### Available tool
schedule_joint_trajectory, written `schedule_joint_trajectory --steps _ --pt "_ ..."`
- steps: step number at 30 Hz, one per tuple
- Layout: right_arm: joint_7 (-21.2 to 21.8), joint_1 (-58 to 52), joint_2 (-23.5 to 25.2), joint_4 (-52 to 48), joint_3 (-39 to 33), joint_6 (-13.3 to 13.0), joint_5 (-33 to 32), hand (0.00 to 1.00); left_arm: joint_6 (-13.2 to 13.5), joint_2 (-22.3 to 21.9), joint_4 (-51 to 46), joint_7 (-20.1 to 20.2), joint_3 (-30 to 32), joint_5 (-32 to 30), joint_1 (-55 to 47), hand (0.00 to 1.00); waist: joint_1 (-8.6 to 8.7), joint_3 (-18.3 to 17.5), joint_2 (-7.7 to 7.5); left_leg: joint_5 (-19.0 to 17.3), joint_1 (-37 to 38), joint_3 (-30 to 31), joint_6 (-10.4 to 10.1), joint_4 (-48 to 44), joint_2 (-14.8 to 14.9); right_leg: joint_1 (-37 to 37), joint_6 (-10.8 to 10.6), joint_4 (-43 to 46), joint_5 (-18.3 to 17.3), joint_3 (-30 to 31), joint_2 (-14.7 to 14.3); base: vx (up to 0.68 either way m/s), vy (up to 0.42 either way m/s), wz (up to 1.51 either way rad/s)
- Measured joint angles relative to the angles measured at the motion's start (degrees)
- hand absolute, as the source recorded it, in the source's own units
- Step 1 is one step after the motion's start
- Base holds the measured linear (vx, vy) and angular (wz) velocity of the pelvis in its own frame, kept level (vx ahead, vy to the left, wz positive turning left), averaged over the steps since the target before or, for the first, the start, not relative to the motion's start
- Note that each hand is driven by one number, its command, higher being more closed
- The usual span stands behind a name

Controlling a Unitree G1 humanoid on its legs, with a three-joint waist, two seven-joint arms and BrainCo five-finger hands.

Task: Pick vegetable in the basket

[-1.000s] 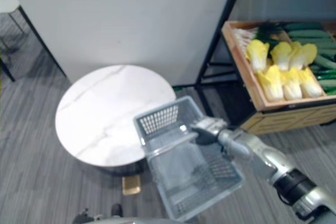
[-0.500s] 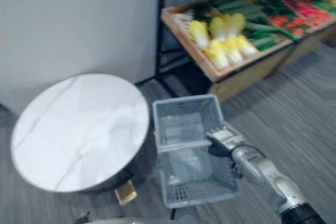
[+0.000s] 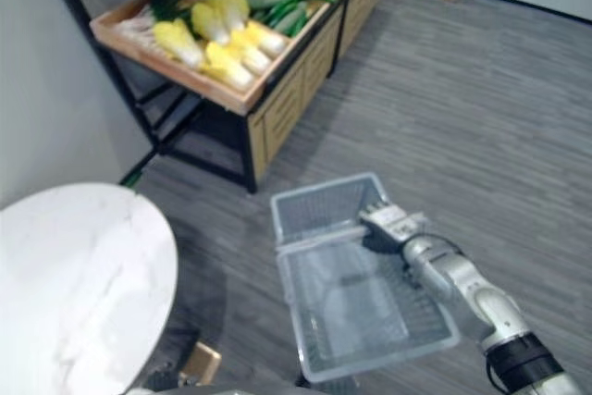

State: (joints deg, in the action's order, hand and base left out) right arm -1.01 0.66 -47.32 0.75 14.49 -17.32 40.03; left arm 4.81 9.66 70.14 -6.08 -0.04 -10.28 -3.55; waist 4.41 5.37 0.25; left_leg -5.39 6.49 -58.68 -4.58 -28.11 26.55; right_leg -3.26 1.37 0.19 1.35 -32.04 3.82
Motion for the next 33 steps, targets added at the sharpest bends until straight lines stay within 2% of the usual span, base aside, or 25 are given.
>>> schedule_joint_trajectory --steps 1,2,3,4,6,9,10,12,13,14,15,17,19,21,24,25,26,27,28,29,30,31,32,33 --pt "-0.72 0.03 0.08 -0.45 0.04 -0.22 -0.02 1.0 -0.01 -0.01 0.02 -0.16 0.54 0.12 -0.36 0.0 -0.08 0.09 0.0 2.98 -0.68 2.83 2.01 -6.29 2.87 0.8 0.62 0.04 -0.41 2.34 -0.75 -0.01 -0.126 -0.99" --pt "-1.49 0.4 0.17 -0.82 0.08 -0.35 -0.07 1.0 0.12 0.11 -0.2 -0.38 1.27 0.17 -1.02 0.0 -0.54 0.57 -0.73 5.64 -3.43 9.98 3.84 -11.33 3.65 1.22 1.14 -0.02 -0.77 5.68 -1.12 0.0 -0.105 -1.11" --pt "-1.6 0.89 0.34 -0.87 0.12 -0.3 -0.07 1.0 0.14 0.29 -0.24 -0.45 1.96 0.24 -1.15 0.0 -0.84 0.61 -0.63 4.39 -4.97 14.8 3.67 -13.2 2.69 1.22 1.36 -0.04 -1.03 7.42 -1.19 0.02 -0.04 -1.21" --pt "-1.63 1.56 0.55 -0.89 0.28 -0.13 -0.06 1.0 0.09 0.02 -0.18 -0.64 2.56 0.26 -1.24 0.0 -1.21 0.76 -0.54 1.59 -7.51 22.42 3.05 -15.34 0.16 1.18 1.47 -0.16 -1.62 9.7 -1.21 0.03 -0.012 -1.31" --pt "-1.61 2.67 0.47 -0.8 2.56 0.64 -0.07 1.0 0.62 -0.74 -0.82 -1.3 3.3 1.07 -2.17 0.0 -2.6 1.03 -0.38 -4.61 -11.98 37.34 2.0 -14.75 -8.72 1.59 1.62 -1.26 -1.75 16.8 -2.24 0.07 -0.012 -1.65" --pt "-1.55 4.39 0.46 -0.81 3.98 0.61 -0.11 1.0 1.38 -0.85 -2.46 -1.25 3.46 1.25 -2.77 0.0 -3.08 3.02 -0.14 -6.36 -15.97 44.71 1.81 -8.18 -15.5 2.49 1.71 -2.08 -1.74 20.46 -2.91 0.08 0.027 -1.11" --pt "-1.53 4.55 0.45 -0.79 3.98 0.61 -0.11 1.0 1.59 -0.92 -2.73 -1.23 3.44 1.25 -2.8 0.0 -3.13 3.5 -0.01 -6.6 -16.78 45.89 1.71 -5.96 -16.7 2.63 1.71 -1.97 -1.74 21.29 -2.97 0.06 0.074 -0.84" --pt "-1.43 4.73 0.44 -0.79 3.99 0.59 -0.11 1.0 2.26 -1.24 -2.99 -1.11 3.21 1.23 -3.05 0.0 -3.27 3.89 0.5 -5.43 -19.75 50.86 1.45 7.39 -20.53 2.71 1.66 -2.26 -1.71 23.31 -2.94 0.07 0.113 -0.72" --pt "-1.43 4.73 0.39 -0.79 3.98 0.57 -0.16 1.0 2.24 -1.43 -3.19 -1.08 3.13 1.23 -3.06 0.0 -3.37 4.01 0.84 -4.41 -20.05 52.06 1.34 11.18 -20.88 2.73 1.64 -2.16 -1.71 23.3 -2.96 0.1 0.158 -0.72" --pt "-1.43 4.67 0.42 -0.75 4.13 0.51 -0.27 1.0 2.23 -1.95 -3.4 -1.1 3.13 1.2 -3.25 0.0 -3.62 4.49 1.99 -2.47 -20.27 54.02 0.91 17.33 -20.72 3.11 1.6 -2.01 -1.74 23.31 -3.33 0.14 0.187 -0.73" --pt "-1.43 4.46 0.65 -0.51 4.67 0.49 -0.37 1.0 2.24 -2.51 -3.57 -1.22 3.18 1.18 -3.36 0.0 -4.04 5.21 2.9 0.83 -20.27 54.76 0.27 18.5 -20.33 4.01 1.5 -2.05 -1.77 24.12 -3.71 0.16 0.193 -0.72" --pt "-1.44 4.11 0.66 -0.45 6.29 0.48 -0.6 1.0 2.22 -2.68 -3.57 -1.51 3.16 1.03 -3.4 0.0 -4.64 5.01 3.72 2.43 -20.35 54.37 0.14 17.43 -20.94 4.57 0.26 -2.27 -2.15 25.91 -3.29 0.23 0.213 -0.44" --pt "-1.44 4.14 0.69 -0.54 6.64 -0.02 -0.65 1.0 2.26 -2.62 -3.46 -1.83 3.51 0.73 -3.2 0.0 -4.67 5.37 3.24 2.06 -21.39 53.54 0.76 15.14 -21.77 4.51 -1.41 -2.22 -2.86 26.34 -1.97 0.25 0.23 -0.07" --pt "-1.43 5.78 1.02 -0.5 7.61 -0.27 -0.64 1.0 2.08 -2.65 -2.86 -2.44 3.83 0.13 -3.22 0.0 -6.26 5.38 2.74 -0.74 -21.55 51.26 3.73 11.07 -22.34 5.08 -3.28 -2.02 -3.61 28.0 -0.59 0.26 0.205 -0.21" --pt "-1.42 8.03 1.39 -0.6 8.52 -0.56 -0.69 1.0 1.8 -2.64 -2.31 -2.55 3.69 -0.04 -3.81 0.0 -6.96 5.14 1.75 -3.47 -19.86 49.71 5.21 10.82 -24.67 5.23 -5.21 0.52 -5.86 29.01 2.09 0.25 0.201 -0.17" --pt "-1.43 8.02 2.39 -0.59 8.53 -0.53 -0.68 1.0 1.51 -2.39 -2.26 -2.58 3.6 -0.05 -4.18 0.0 -7.21 4.79 1.03 -3.75 -17.54 48.99 5.9 13.84 -26.06 2.7 -5.95 7.74 -8.43 29.66 3.1 0.26 0.167 -0.22" --pt "-1.42 7.89 3.75 -0.58 8.56 -0.49 -0.6 1.0 1.28 -2.34 -2.3 -2.57 2.79 -0.06 -4.61 0.0 -7.37 4.83 0.75 -3.97 -15.0 48.15 7.01 16.06 -26.67 -4.07 -5.43 24.75 -10.91 30.76 3.89 0.25 0.149 -0.16" --pt "-1.42 7.53 4.57 -0.57 8.57 -0.47 -0.57 1.0 1.26 -1.98 -2.36 -2.56 2.15 -0.05 -4.96 0.0 -7.25 4.94 0.06 -4.38 -13.48 48.13 7.67 16.52 -27.32 -7.79 -5.89 34.94 -10.65 31.85 4.34 0.29 0.111 0.14" --pt "-1.42 6.0 6.62 -0.52 8.7 -0.42 -0.57 1.0 1.15 -0.03 -2.36 -2.58 0.41 -0.04 -5.77 0.0 -6.26 4.74 -2.48 -5.34 -10.09 48.67 8.64 17.08 -29.42 -11.56 -8.33 48.53 -5.82 34.49 4.99 0.38 0.071 0.4" --pt "-1.42 4.49 7.64 -0.53 8.77 -0.42 -0.56 1.0 0.8 1.17 -2.4 -2.61 -1.04 -0.03 -6.45 0.0 -6.1 4.05 -3.54 -6.43 -7.07 49.86 8.81 17.31 -30.32 -11.79 -8.48 54.04 -0.83 35.63 5.18 0.42 0.054 0.47" --pt "-1.4 3.9 7.91 -0.51 8.81 -0.44 -0.51 1.0 0.56 1.63 -2.43 -2.69 -2.01 -0.01 -6.56 0.0 -6.12 3.87 -3.77 -7.05 -4.4 50.69 9.1 18.3 -30.5 -12.21 -7.68 57.19 4.37 35.46 5.28 0.47 0.041 0.33" --pt "-1.4 3.54 7.92 -0.52 8.77 -0.48 -0.51 1.0 0.31 1.77 -2.56 -2.66 -2.41 0.0 -6.57 0.0 -6.05 3.79 -3.55 -7.16 -2.84 51.74 9.52 18.84 -30.57 -12.96 -7.39 59.38 6.17 35.17 5.35 0.49 0.002 0.52" --pt "-1.4 3.4 7.89 -0.39 8.48 -0.48 -0.43 1.0 -0.02 2.11 -3.04 -2.64 -2.99 0.06 -5.98 0.0 -5.67 3.66 -3.52 -7.65 -0.93 54.72 10.42 19.06 -30.77 -14.81 -3.48 63.84 0.07 32.88 6.09 0.57 -0.04 0.81" --pt "-1.38 3.43 7.86 0.0 8.22 -0.24 -0.02 1.0 -0.01 2.08 -3.15 -2.58 -3.03 0.09 -4.77 0.0 -5.26 3.73 -3.4 -7.8 0.97 57.97 10.67 19.83 -30.35 -16.33 -0.95 64.28 -5.38 29.44 6.31 0.46 -0.066 0.88"
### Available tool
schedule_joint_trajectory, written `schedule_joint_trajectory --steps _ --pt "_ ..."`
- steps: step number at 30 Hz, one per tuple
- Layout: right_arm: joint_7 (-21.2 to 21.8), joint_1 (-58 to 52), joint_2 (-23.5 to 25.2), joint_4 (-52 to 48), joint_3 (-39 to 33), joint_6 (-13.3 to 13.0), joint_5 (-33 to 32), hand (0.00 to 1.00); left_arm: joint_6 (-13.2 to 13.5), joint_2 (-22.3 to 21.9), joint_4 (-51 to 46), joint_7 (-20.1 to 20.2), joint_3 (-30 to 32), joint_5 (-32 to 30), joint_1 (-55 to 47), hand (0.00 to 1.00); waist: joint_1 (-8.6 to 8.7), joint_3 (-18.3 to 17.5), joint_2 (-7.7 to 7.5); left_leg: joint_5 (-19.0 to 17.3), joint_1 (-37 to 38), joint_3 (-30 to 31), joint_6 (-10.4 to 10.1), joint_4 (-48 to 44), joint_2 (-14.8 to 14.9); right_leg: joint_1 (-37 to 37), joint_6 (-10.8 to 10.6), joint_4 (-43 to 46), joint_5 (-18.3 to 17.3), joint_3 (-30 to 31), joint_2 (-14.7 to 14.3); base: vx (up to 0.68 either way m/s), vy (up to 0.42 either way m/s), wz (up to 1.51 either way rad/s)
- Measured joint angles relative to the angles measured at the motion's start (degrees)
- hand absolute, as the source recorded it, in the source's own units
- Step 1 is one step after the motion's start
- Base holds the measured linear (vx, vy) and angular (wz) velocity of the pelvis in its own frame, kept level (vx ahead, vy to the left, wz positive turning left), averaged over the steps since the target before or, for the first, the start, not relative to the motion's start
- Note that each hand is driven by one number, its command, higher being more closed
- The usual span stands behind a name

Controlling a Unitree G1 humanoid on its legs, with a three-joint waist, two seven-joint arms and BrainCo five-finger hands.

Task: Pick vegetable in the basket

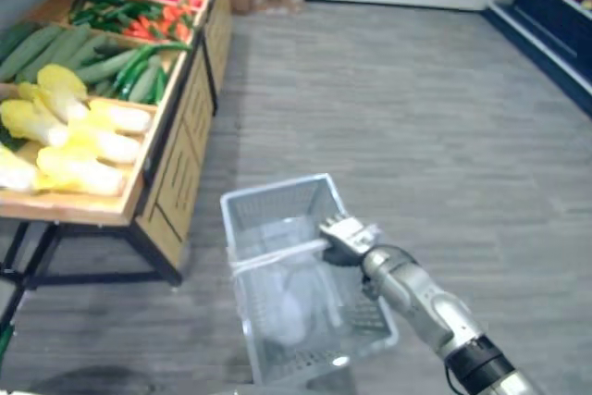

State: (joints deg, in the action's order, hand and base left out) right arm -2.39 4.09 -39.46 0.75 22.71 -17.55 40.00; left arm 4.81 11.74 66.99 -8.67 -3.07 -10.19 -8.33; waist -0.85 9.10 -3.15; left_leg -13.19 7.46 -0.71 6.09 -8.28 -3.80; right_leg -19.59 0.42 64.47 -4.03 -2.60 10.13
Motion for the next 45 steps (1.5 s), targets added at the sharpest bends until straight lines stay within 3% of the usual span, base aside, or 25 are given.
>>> schedule_joint_trajectory --steps 2,3,4,5,8,11,12,13,14,15,16,17,18,19,21,22,23,24,25,26,27,31,37,42,45 --pt "0.2 0.02 -0.02 0.21 -0.05 0.33 0.12 1.0 0.03 -0.55 -0.74 0.07 -0.03 0.41 1.28 0.0 0.43 0.34 1.42 -0.03 2.96 3.3 0.04 0.96 1.76 -1.27 0.95 -6.52 -3.9 -5.69 -0.37 0.44 -0.07 0.9" --pt "0.23 0.02 0.03 0.43 -0.19 0.71 0.11 1.0 0.08 -1.17 -1.04 0.15 -0.08 0.42 1.71 0.0 0.49 0.88 2.33 -0.03 4.65 5.5 0.03 0.76 2.49 -1.43 1.02 -14.26 -4.16 -7.79 -0.53 0.46 -0.075 0.91" --pt "0.22 0.01 0.03 0.48 -0.2 0.73 0.02 1.0 0.12 -1.19 -1.13 0.17 -0.02 0.52 1.84 0.0 0.52 0.8 2.21 -0.06 5.06 6.33 -0.06 0.38 2.7 -1.37 0.68 -19.07 -3.95 -7.97 -0.62 0.48 -0.112 1.0" --pt "0.2 -0.02 0.04 0.52 -0.28 0.71 -0.05 1.0 0.1 -1.34 -1.06 0.18 -0.04 0.56 1.98 0.0 0.64 0.55 2.12 -0.24 5.53 7.98 -0.38 -0.76 3.02 -1.2 -0.83 -29.04 -2.94 -6.89 -0.8 0.52 -0.175 1.11" --pt "0.2 0.01 0.02 0.61 -1.0 0.74 -0.06 1.0 0.1 -1.55 -0.86 0.18 0.23 1.06 2.16 0.0 0.3 0.4 2.16 -3.62 5.71 12.01 -5.79 -5.17 4.95 -2.3 -6.2 -47.08 1.73 -0.2 0.25 0.54 -0.279 1.07" --pt "0.21 0.07 -0.02 0.87 -0.98 0.59 0.01 1.0 0.08 -0.84 -0.77 0.2 2.95 1.1 0.4 0.0 -1.01 -0.62 0.27 -5.62 7.7 15.73 -9.11 -7.61 7.57 -1.26 -7.63 -60.73 5.35 3.31 3.55 0.69 -0.551 0.95" --pt "0.23 0.5 -0.29 1.71 -1.56 0.7 0.04 1.0 0.02 -1.49 0.28 0.13 4.87 1.2 -0.4 0.0 -1.28 -0.45 1.98 -5.85 8.52 17.42 -9.75 -8.62 10.58 -1.11 -9.04 -56.77 13.69 2.13 2.44 0.66 -0.56 0.92" --pt "0.24 0.51 -0.47 2.63 -2.32 0.96 0.04 1.0 -0.02 -2.8 1.04 0.01 5.85 1.51 0.0 0.0 -1.21 -0.34 3.26 -4.78 7.93 18.51 -11.04 -9.4 12.35 -2.3 -7.99 -52.31 11.78 0.94 1.25 0.79 -0.643 0.98" --pt "0.46 0.61 -0.51 4.13 -3.04 1.76 0.15 1.0 0.05 -3.93 1.41 0.02 7.94 2.44 -0.02 0.0 -1.25 -1.1 4.75 0.3 6.87 20.12 -11.09 -9.76 13.65 -4.54 -6.47 -43.67 7.23 -0.13 1.21 0.65 -0.479 1.09" --pt "0.54 0.47 -1.02 5.08 -3.58 2.49 0.58 1.0 0.07 -5.06 1.37 -0.07 10.64 3.15 -0.1 0.0 -0.77 -1.13 4.92 6.35 6.24 21.56 -10.78 -10.17 14.75 -5.28 -5.2 -37.8 4.59 -1.52 1.58 0.64 -0.453 1.05" --pt "0.54 0.33 -1.24 5.53 -3.83 2.69 0.59 1.0 0.05 -5.57 1.36 -0.11 11.74 3.31 -0.28 0.0 -0.66 -1.35 4.88 9.54 5.31 21.73 -10.83 -10.98 15.15 -4.94 -4.16 -36.67 3.89 -2.89 1.76 0.6 -0.431 1.08" --pt "0.54 0.01 -1.39 6.21 -5.14 3.09 0.56 1.0 0.04 -6.43 1.28 -0.25 13.36 4.15 -0.5 0.0 -0.39 -1.51 4.9 16.81 2.42 21.54 -10.11 -13.93 15.48 -2.89 -2.9 -36.51 3.03 -6.05 2.14 0.45 -0.334 0.84" --pt "0.53 -0.13 -1.29 6.54 -5.88 3.19 0.53 1.0 -0.04 -6.54 1.2 -0.38 14.1 4.88 -0.56 0.0 -0.17 -1.45 4.72 21.26 0.75 21.06 -9.41 -15.68 15.61 -1.23 -2.33 -37.5 2.65 -7.69 2.26 0.53 -0.366 1.0" --pt "0.5 -1.08 -1.04 6.74 -7.29 3.27 0.49 1.0 -0.08 -6.42 1.09 -0.57 14.35 5.67 -0.58 0.0 -0.43 -1.06 3.72 29.65 -2.41 18.16 -9.95 -19.15 16.42 3.25 -1.53 -41.39 1.98 -10.37 3.02 0.48 -0.266 1.05" --pt "0.44 -3.15 -0.73 6.91 -10.12 3.65 0.34 1.0 -0.07 -6.06 0.39 -0.53 13.92 5.7 -0.5 0.0 -0.49 -0.86 2.98 18.32 -9.56 9.26 -11.13 -27.78 18.18 9.81 -1.31 -46.79 1.36 -13.62 3.7 0.42 -0.21 1.15" --pt "0.35 -5.01 -0.54 6.96 -11.91 4.18 0.33 1.0 -0.03 -5.91 -0.1 -0.55 13.75 5.68 -0.5 0.0 -0.36 -0.72 2.55 12.65 -13.43 0.23 -9.96 -30.19 19.13 13.79 -1.31 -49.35 1.36 -16.72 4.77 0.32 -0.137 1.26" --pt "0.27 -7.1 -0.52 7.09 -13.28 4.48 0.02 1.0 -0.09 -5.8 -0.56 -0.67 13.41 5.62 -0.61 0.0 -0.09 -0.79 2.34 9.52 -15.67 -7.86 -8.81 -28.48 19.06 17.52 -1.33 -51.65 1.37 -20.07 5.65 0.29 -0.091 1.31" --pt "0.15 -8.19 -0.54 7.13 -13.95 4.54 -0.05 1.0 -0.26 -5.85 -0.89 -0.99 13.25 5.62 -0.75 0.0 0.03 -0.8 2.36 9.02 -16.51 -11.76 -8.69 -26.36 18.72 19.16 -1.33 -52.7 1.36 -21.66 5.81 0.16 0.019 1.07" --pt "0.1 -9.12 -0.51 7.21 -14.41 4.64 -0.07 1.0 -0.43 -5.89 -1.59 -1.4 12.23 5.56 -1.26 0.0 0.12 -0.81 2.44 8.63 -16.82 -16.29 -9.36 -21.89 17.68 20.8 -1.55 -53.8 1.25 -23.19 5.84 0.13 0.091 0.71" --pt "0.1 -9.6 -0.58 7.18 -14.5 4.65 -0.06 1.0 -0.5 -5.97 -2.2 -1.71 11.29 5.34 -2.02 0.0 0.07 -1.0 3.13 11.26 -17.55 -20.74 -10.01 -14.62 15.87 21.64 -3.19 -54.6 0.76 -24.26 5.21 0.15 0.153 0.58" --pt "0.1 -10.29 0.31 7.42 -14.75 4.64 -0.02 1.0 -0.55 -5.99 -1.99 -1.76 11.01 5.26 -2.38 0.0 -0.1 -1.77 3.84 12.58 -17.3 -24.61 -8.65 -10.13 15.49 21.99 -5.32 -55.79 -0.15 -24.79 4.01 0.16 0.165 0.53" --pt "0.1 -10.38 1.71 8.52 -14.74 4.3 -0.03 1.0 -1.45 -4.85 -1.87 -1.59 10.4 4.26 -2.13 0.0 0.38 -2.17 2.48 12.78 -16.61 -24.34 -8.43 1.07 10.65 22.42 -8.79 -62.53 1.38 -26.73 4.12 0.09 0.102 0.41" --pt "-0.28 -10.39 2.68 11.64 -15.2 4.33 -0.05 1.0 -1.66 -5.18 -1.25 -1.1 9.36 2.19 -2.64 0.0 0.39 -1.98 3.48 15.73 -14.11 -24.21 -9.05 4.7 9.01 25.14 -8.86 -62.96 1.39 -29.11 4.7 -0.01 0.018 0.21" --pt "-0.63 -9.97 5.95 22.34 -16.4 4.42 -0.02 1.0 -1.68 -5.01 -0.95 -1.13 8.9 2.19 -2.66 0.0 0.37 -1.91 3.54 18.68 -11.57 -24.31 -8.8 11.83 9.15 23.74 -8.49 -61.42 0.76 -28.65 3.44 -0.07 -0.009 -0.04" --pt "-2.36 -10.35 8.4 28.38 -21.04 6.15 -0.05 1.0 -1.66 -4.11 -0.47 -1.11 8.1 2.06 -2.73 0.0 0.86 -1.04 1.56 16.75 -8.8 -25.19 -8.43 14.16 6.56 21.81 -10.22 -51.88 -4.79 -28.54 8.38 -0.01 0.088 0.09"
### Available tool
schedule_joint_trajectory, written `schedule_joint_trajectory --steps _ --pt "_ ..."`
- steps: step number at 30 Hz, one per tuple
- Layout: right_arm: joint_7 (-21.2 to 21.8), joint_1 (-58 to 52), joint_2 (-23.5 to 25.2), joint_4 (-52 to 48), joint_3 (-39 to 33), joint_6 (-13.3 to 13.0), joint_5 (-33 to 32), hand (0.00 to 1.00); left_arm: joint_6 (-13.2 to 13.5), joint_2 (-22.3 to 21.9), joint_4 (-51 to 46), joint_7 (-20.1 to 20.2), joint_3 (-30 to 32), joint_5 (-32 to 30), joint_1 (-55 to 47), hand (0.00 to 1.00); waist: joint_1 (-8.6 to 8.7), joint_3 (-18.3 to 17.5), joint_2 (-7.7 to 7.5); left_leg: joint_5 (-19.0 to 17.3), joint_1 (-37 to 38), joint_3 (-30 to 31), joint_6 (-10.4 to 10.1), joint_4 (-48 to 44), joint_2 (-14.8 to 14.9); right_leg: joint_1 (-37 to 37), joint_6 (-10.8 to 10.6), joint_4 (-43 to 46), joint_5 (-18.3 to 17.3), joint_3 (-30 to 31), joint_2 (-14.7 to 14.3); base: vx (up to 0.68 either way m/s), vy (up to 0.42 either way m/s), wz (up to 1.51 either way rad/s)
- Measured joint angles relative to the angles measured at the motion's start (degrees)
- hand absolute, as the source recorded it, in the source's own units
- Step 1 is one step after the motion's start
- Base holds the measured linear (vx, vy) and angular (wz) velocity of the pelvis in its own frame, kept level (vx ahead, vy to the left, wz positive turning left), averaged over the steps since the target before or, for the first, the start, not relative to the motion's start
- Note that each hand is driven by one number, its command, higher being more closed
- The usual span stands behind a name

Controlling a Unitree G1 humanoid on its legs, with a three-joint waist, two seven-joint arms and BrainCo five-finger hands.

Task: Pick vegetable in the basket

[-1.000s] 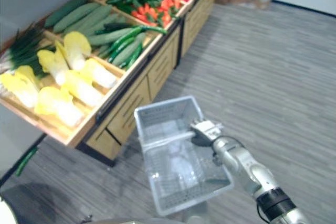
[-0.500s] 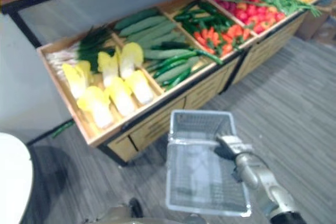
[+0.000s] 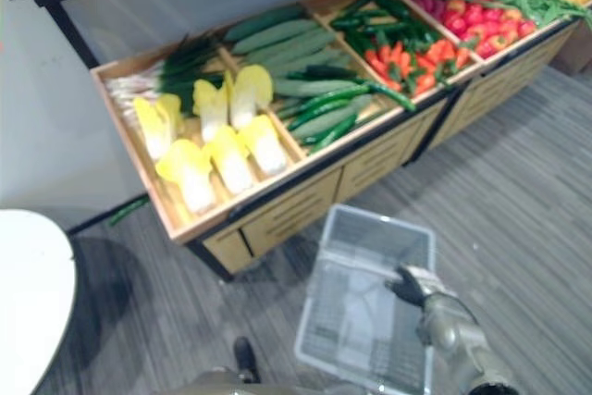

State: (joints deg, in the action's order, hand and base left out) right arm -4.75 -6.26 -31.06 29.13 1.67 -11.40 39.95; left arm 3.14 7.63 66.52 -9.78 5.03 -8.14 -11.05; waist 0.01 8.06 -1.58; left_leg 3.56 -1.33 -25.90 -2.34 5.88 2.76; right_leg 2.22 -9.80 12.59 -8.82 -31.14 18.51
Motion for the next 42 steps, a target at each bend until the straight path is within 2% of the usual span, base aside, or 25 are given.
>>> schedule_joint_trajectory --steps 1,2,3,4,5,6,8,11,12,13,14,15,16,17,19,21,22,26,28,30,32,33,36,40,42 --pt "-0.04 -0.15 -0.02 1.55 -1.86 0.77 -0.02 1.0 0.04 0.85 0.1 0.0 -1.01 -0.29 -0.3 0.0 0.56 0.02 -0.7 -1.03 1.13 -0.29 -0.25 0.04 -0.27 -0.65 -0.88 5.49 -0.48 0.69 1.88 0.01 0.024 0.07" --pt "-0.35 0.79 0.17 3.96 -2.81 1.61 -0.02 1.0 0.05 1.65 0.2 0.08 -2.01 -1.24 -0.34 0.0 0.26 0.1 -0.57 -0.91 1.59 -0.12 -0.26 -0.01 0.16 -5.68 -0.76 16.1 1.59 5.12 3.63 0.0 0.0 0.0" --pt "-0.96 1.26 0.47 4.78 -3.78 1.99 -0.02 1.0 0.06 2.11 0.16 0.07 -2.54 -1.57 -0.33 0.0 0.17 0.1 -0.52 -0.91 1.83 -0.03 -0.26 -0.02 0.72 -8.38 -0.35 20.32 3.92 7.9 3.63 0.01 0.068 -0.05" --pt "-1.39 1.7 0.45 5.62 -5.34 2.3 -0.05 1.0 0.07 3.11 0.16 0.12 -3.11 -1.69 0.08 0.0 0.22 0.44 -0.51 -0.94 2.59 0.96 -0.2 -0.1 1.9 -12.32 0.06 27.31 9.55 13.12 2.71 0.08 0.038 0.24" --pt "-1.81 1.6 0.85 6.44 -6.01 2.42 -0.45 1.0 0.15 3.82 -0.11 0.16 -3.31 -1.64 0.68 0.0 0.39 1.82 0.1 -0.98 3.67 2.47 -0.03 -0.24 3.14 -14.32 -0.03 30.9 9.32 16.33 1.98 0.08 0.008 0.41" --pt "-1.91 1.58 1.07 7.17 -6.08 2.37 -0.59 1.0 0.13 4.25 -0.45 0.14 -3.31 -1.63 0.68 0.0 0.88 1.87 -0.6 -1.0 3.64 2.98 -0.01 -0.49 3.51 -14.62 0.19 30.66 7.22 16.97 1.55 0.09 -0.034 0.51" --pt "-2.15 1.59 1.84 10.01 -6.52 2.24 -1.72 1.0 0.53 5.45 -0.52 0.0 -2.84 -1.47 1.29 0.0 1.07 1.86 -1.88 -1.22 3.48 4.3 -0.02 -1.19 4.3 -14.55 1.59 23.54 5.03 17.8 0.65 0.09 -0.067 0.46" --pt "-2.19 1.38 3.64 15.48 -8.72 2.29 -2.41 1.0 0.78 4.98 -0.95 -0.17 -0.91 -0.95 2.86 0.0 1.18 1.6 -1.97 -1.64 1.99 7.19 -0.85 -2.38 4.25 -11.71 -0.22 5.57 6.54 22.66 -1.43 0.14 -0.164 0.51" --pt "-2.2 0.98 4.99 17.69 -10.47 2.39 -2.79 1.0 1.11 5.26 -1.39 -0.44 0.6 -0.95 3.08 0.0 1.28 0.98 -3.01 -1.6 1.38 8.22 -1.64 -2.64 3.42 -10.55 -1.81 0.27 7.72 22.62 -1.26 0.18 -0.28 0.53" --pt "-2.22 0.94 5.68 18.87 -11.03 2.42 -2.85 1.0 1.33 5.46 -1.62 -0.69 1.7 -0.94 2.91 0.0 1.25 0.61 -3.84 -1.54 1.3 8.53 -2.12 -2.55 2.87 -9.96 -1.41 -1.73 8.27 22.14 -1.25 0.2 -0.375 0.41" --pt "-2.18 0.91 6.18 21.38 -12.46 2.45 -3.0 1.0 1.18 4.69 -1.06 -1.28 3.97 -0.83 3.14 0.0 1.23 -0.12 -3.62 -1.18 1.31 9.23 -3.09 -2.24 3.14 -8.99 -0.05 -4.03 8.13 20.9 -1.82 0.16 -0.296 0.16" --pt "-2.18 1.49 6.31 22.67 -13.18 2.82 -3.73 1.0 1.28 3.76 -1.2 -1.48 4.79 -0.48 2.96 0.0 1.13 -0.48 -2.72 -1.2 1.28 9.18 -3.93 -2.02 3.95 -8.89 -0.04 -4.79 8.17 20.4 -2.77 0.19 -0.303 0.13" --pt "-2.2 1.56 5.71 23.95 -14.61 3.07 -4.58 1.0 1.44 2.17 -1.17 -1.48 5.56 0.25 2.8 0.0 1.14 -1.11 -0.02 -0.48 0.32 9.47 -4.85 -1.94 6.06 -8.79 0.66 -6.22 7.84 19.33 -5.1 0.19 -0.224 -0.02" --pt "-2.27 2.11 5.41 25.06 -16.55 3.71 -5.23 1.0 1.47 1.02 -1.19 -1.77 7.02 0.89 2.92 0.0 1.14 -1.16 1.93 -0.07 0.15 9.75 -5.58 -1.78 7.48 -8.65 1.37 -6.6 7.85 18.52 -6.83 0.17 -0.192 0.01" --pt "-2.26 1.58 5.3 26.15 -18.35 3.81 -6.85 1.0 1.53 0.74 -1.54 -2.76 9.02 1.3 3.13 0.0 1.56 -1.26 3.19 0.85 0.06 11.21 -6.67 -1.27 9.66 -8.15 2.75 -6.51 7.22 16.82 -9.01 0.16 -0.189 0.13" --pt "-2.41 -0.02 5.48 28.2 -21.65 3.72 -8.72 1.0 1.68 0.59 -3.51 -3.78 10.99 3.35 4.62 0.0 1.61 -1.3 3.2 1.85 0.07 12.99 -7.64 -0.54 11.12 -6.89 3.81 -6.74 6.48 14.3 -10.47 0.17 -0.18 0.4" --pt "-2.54 -0.3 5.55 28.92 -22.99 3.76 -9.02 1.0 1.69 0.38 -5.19 -4.17 11.22 3.61 5.26 0.0 1.69 -1.42 3.31 2.34 0.02 13.35 -7.46 -0.51 11.11 -6.45 3.82 -6.83 6.3 13.58 -10.48 0.12 -0.088 0.48" --pt "-4.32 -1.05 7.53 31.6 -29.09 3.86 -10.78 1.0 1.98 -2.14 -23.73 -7.2 11.67 5.92 4.57 0.0 1.51 -1.61 2.34 2.86 -0.43 14.28 -7.46 -0.52 10.18 -4.59 3.83 -8.51 6.29 11.84 -10.07 0.03 -0.001 0.27" --pt "-4.81 -1.42 9.6 32.54 -31.68 3.8 -11.56 1.0 3.49 -2.68 -33.83 -10.07 11.86 5.5 3.97 0.0 1.58 -1.64 2.35 3.02 -0.4 14.35 -7.24 -0.51 9.75 -4.12 3.83 -8.59 6.29 11.39 -9.66 -0.03 0.033 0.17" --pt "-4.84 -2.39 12.25 32.54 -34.34 3.62 -13.26 1.0 5.01 -3.37 -44.89 -13.05 12.66 4.13 3.78 0.0 1.61 -2.08 3.06 3.07 -0.26 14.35 -7.12 -0.49 9.48 -3.83 3.83 -8.55 6.29 11.29 -9.44 -0.06 0.024 0.08" --pt "-4.84 -2.52 13.05 32.55 -35.53 3.7 -13.8 1.0 5.7 -3.59 -50.16 -14.78 13.57 2.14 4.21 0.0 1.76 -2.27 3.39 2.7 -0.18 14.18 -6.5 -0.47 9.49 -3.85 3.77 -8.62 6.33 11.36 -9.5 -0.07 0.016 -0.02" --pt "-4.93 -2.94 13.05 32.54 -36.38 3.81 -13.91 1.0 5.72 -3.9 -53.13 -16.02 13.64 0.34 4.14 0.0 1.82 -2.87 4.32 2.55 -0.04 14.04 -6.29 -0.46 9.42 -3.76 3.61 -8.67 6.44 11.49 -9.42 -0.07 0.017 -0.04" --pt "-4.82 -4.19 13.18 32.54 -37.28 3.87 -13.91 1.0 5.78 -4.22 -57.69 -18.12 14.02 -2.23 4.05 0.0 1.89 -2.95 4.33 1.85 0.67 13.54 -5.59 -0.18 9.36 -3.05 3.24 -9.65 6.3 12.11 -9.48 -0.08 0.022 -0.07" --pt "-4.76 -4.54 13.28 32.53 -37.1 3.86 -13.86 1.0 5.73 -4.73 -62.2 -21.18 15.19 -4.16 4.09 0.0 2.99 -3.33 4.32 1.17 1.44 11.77 -5.84 -0.12 9.33 -3.1 2.76 -10.63 6.6 13.75 -9.68 -0.02 0.016 -0.19" --pt "-4.77 -4.68 13.41 32.51 -36.66 3.86 -13.87 1.0 5.68 -4.77 -62.42 -21.36 14.7 -4.49 4.32 0.0 3.23 -3.43 4.26 0.74 1.61 10.59 -5.91 -0.13 9.32 -3.66 2.76 -10.93 6.66 15.41 -9.88 0.04 0.017 -0.27"
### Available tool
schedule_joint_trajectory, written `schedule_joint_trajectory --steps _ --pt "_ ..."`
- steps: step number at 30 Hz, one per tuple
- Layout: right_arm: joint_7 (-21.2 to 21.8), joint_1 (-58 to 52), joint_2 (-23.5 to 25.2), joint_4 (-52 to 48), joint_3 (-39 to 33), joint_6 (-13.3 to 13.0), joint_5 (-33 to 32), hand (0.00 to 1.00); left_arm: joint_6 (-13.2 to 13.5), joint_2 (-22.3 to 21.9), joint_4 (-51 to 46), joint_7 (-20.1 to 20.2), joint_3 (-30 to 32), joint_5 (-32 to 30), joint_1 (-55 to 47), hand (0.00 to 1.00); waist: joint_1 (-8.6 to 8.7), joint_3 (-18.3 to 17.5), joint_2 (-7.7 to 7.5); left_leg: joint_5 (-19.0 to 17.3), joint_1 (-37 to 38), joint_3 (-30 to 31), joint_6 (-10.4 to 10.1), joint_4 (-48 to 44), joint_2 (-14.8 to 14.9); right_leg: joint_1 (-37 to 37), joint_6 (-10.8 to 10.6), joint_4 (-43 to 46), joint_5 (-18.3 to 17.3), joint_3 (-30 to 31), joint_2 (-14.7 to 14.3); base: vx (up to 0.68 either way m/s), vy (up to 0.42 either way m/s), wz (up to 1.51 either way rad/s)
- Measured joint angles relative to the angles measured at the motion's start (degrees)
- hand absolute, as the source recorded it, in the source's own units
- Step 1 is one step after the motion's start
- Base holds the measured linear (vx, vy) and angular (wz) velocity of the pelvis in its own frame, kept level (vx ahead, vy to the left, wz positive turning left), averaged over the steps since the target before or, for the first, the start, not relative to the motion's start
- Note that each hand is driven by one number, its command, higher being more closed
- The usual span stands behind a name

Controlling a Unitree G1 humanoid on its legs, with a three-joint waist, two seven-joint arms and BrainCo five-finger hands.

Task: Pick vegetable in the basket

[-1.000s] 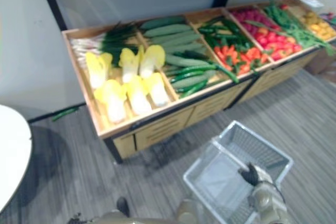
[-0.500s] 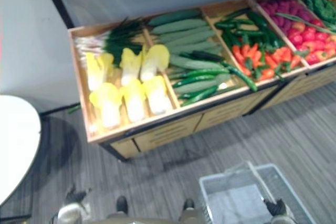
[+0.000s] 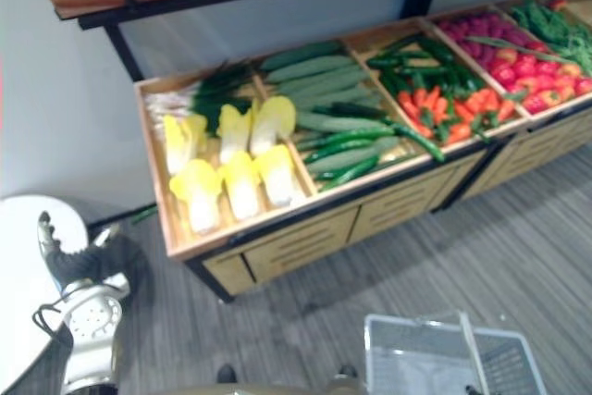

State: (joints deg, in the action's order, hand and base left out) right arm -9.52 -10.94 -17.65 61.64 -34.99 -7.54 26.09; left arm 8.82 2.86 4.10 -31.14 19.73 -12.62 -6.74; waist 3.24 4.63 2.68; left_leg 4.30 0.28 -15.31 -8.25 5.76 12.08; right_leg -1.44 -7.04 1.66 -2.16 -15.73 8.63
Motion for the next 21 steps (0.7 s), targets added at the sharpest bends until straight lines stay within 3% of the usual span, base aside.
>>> schedule_joint_trajectory --steps 7,12,14,21 --pt "0.05 0.29 0.07 -0.7 5.54 -0.01 0.84 1.0 -0.32 0.03 3.02 -0.06 -2.61 0.03 3.97 0.0 1.25 -0.79 -0.1 -0.46 0.14 -3.12 -0.34 -0.32 0.16 -1.41 0.47 -1.48 2.14 3.33 -0.68 0.12 0.001 -0.25" --pt "0.03 0.75 0.12 -3.16 9.8 -0.25 1.0 1.0 -1.81 0.92 9.24 -0.63 -3.98 0.11 9.19 0.0 1.78 -0.65 -1.28 -0.48 1.33 -5.17 -0.34 -0.32 0.14 -1.52 0.52 -2.0 2.18 5.38 -0.86 0.1 -0.006 -0.23" --pt "-0.03 1.37 0.12 -3.47 11.09 -0.35 1.0 1.0 -1.99 1.75 11.14 -1.33 -4.07 0.34 10.02 0.0 2.82 -0.59 -1.38 -0.48 1.35 -5.89 -0.35 -0.32 0.13 -1.64 0.53 -2.07 2.19 5.6 -0.88 0.04 -0.004 -0.15" --pt "-0.22 2.13 0.16 -4.51 14.29 -0.32 0.99 1.0 -2.09 2.03 14.71 -2.58 -4.05 1.35 11.63 0.0 2.98 -0.1 -1.89 -1.8 1.79 -7.66 -0.77 -0.31 0.55 -2.65 0.81 -2.65 3.09 7.33 -1.43 -0.02 0.0 -0.15"
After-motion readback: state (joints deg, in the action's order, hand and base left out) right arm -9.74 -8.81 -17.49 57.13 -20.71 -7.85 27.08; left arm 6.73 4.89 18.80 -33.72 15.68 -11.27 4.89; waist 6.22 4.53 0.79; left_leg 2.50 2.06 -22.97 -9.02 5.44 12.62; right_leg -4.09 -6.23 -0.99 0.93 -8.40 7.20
